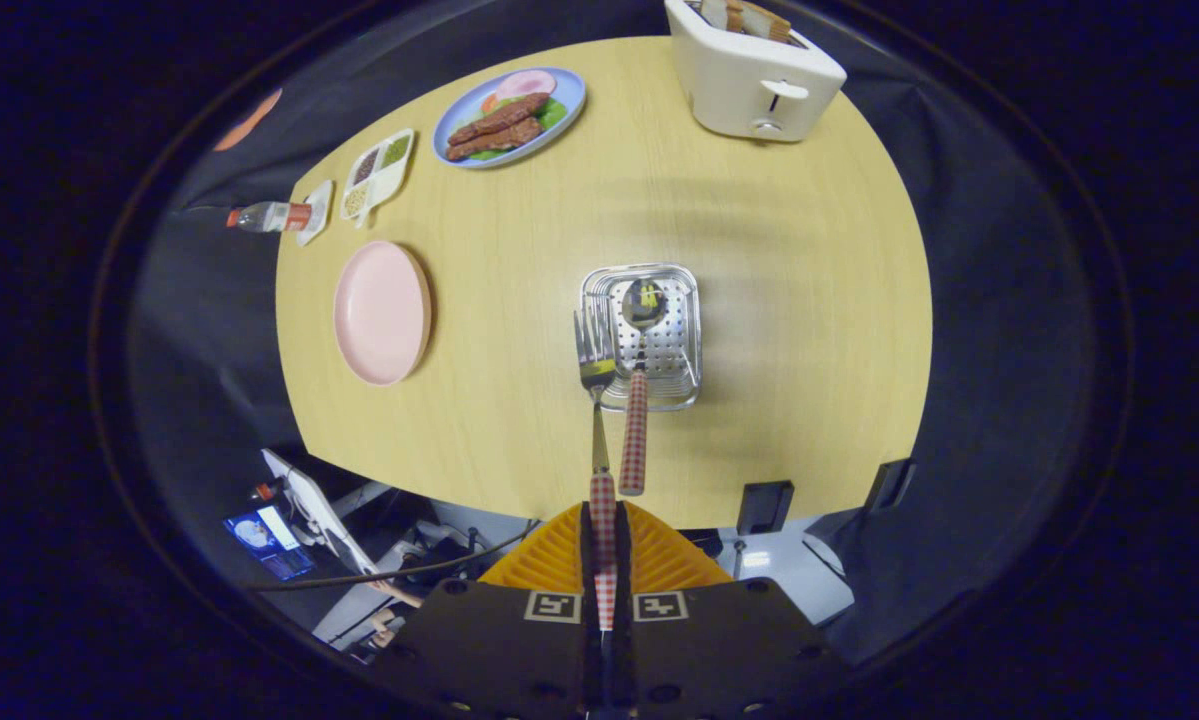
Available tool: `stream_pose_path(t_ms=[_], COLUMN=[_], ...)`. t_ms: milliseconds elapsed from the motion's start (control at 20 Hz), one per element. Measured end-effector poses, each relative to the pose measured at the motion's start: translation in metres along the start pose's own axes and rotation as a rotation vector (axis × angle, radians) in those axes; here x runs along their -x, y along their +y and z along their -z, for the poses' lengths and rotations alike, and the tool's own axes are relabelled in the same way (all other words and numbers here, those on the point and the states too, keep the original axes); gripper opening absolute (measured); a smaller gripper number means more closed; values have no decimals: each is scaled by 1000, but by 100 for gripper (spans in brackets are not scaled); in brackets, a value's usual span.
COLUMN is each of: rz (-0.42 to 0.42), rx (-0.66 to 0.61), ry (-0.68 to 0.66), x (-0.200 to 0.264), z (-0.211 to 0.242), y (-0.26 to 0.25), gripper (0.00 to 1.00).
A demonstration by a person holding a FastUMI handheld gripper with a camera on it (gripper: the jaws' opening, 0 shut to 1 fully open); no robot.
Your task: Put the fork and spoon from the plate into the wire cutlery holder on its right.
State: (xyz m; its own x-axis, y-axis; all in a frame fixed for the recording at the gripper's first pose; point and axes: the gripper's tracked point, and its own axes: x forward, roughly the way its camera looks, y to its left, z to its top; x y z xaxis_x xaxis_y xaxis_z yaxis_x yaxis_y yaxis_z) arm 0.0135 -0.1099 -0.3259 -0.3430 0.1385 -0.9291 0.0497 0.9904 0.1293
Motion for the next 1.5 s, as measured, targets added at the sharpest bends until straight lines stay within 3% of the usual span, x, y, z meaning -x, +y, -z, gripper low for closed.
stream_pose_path(t_ms=[350, 900, 1400, 1500], rz=[25, 112, 86, 90], rx=[-137, -134, -131, -115], ry=[65, 159, 76, 22], x=[-2, -20, -18, -14], z=[-20, -32, -24, -23], y=[-2, 2, 19, 24], gripper=[4, 6, 16, 21])
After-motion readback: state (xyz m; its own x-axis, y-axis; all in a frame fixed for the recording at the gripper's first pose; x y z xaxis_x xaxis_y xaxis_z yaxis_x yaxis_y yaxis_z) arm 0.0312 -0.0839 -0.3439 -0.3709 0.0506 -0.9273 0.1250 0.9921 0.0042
